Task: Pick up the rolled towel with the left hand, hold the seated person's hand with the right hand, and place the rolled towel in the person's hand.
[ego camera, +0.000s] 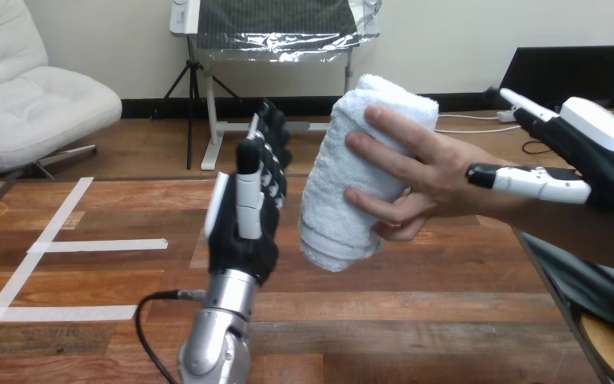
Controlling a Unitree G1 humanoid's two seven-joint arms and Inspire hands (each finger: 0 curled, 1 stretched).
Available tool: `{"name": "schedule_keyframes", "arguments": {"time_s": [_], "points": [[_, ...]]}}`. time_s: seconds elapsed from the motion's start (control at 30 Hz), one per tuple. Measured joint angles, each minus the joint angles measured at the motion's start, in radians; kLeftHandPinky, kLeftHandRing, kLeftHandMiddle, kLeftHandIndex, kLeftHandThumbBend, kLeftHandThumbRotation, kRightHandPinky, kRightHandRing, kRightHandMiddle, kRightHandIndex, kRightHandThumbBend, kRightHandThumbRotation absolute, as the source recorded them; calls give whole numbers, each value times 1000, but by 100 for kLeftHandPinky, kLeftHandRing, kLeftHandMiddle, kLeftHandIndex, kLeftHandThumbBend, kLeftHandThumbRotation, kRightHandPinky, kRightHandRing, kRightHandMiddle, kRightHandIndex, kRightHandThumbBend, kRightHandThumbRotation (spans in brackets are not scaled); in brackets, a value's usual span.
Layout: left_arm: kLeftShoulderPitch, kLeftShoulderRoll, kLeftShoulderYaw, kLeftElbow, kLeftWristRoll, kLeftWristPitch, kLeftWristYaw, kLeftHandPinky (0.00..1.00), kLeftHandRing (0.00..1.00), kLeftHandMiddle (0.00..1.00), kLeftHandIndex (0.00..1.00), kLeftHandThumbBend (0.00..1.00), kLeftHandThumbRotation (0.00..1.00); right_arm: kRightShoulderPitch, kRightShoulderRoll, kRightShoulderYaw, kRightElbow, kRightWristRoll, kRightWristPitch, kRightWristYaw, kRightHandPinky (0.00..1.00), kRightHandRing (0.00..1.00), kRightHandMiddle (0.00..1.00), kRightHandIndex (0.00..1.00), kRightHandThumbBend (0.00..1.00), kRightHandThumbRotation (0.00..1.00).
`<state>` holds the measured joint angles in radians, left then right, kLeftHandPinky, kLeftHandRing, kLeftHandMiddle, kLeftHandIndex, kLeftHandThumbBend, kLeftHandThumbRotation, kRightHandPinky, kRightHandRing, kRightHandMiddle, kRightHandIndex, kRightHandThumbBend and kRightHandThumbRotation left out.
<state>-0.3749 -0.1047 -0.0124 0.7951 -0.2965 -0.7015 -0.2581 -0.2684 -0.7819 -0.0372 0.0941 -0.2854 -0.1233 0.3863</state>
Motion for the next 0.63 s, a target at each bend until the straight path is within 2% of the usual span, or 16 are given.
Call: {"name": "schedule_keyframes", "arguments": {"time_s": [0.2, 0.63], "points": [[40, 20, -5, -80, 13, -1, 14, 100, 100, 100, 100, 100, 100, 38, 13, -32, -19, 52, -43, -30, 88, 100, 100, 100, 100, 100], [188, 56, -14, -297, 31, 1, 41, 100, 100, 100, 100, 100, 100, 120, 64, -86, -52, 148, -129, -78, 93, 100, 100, 100, 100, 100]]}}
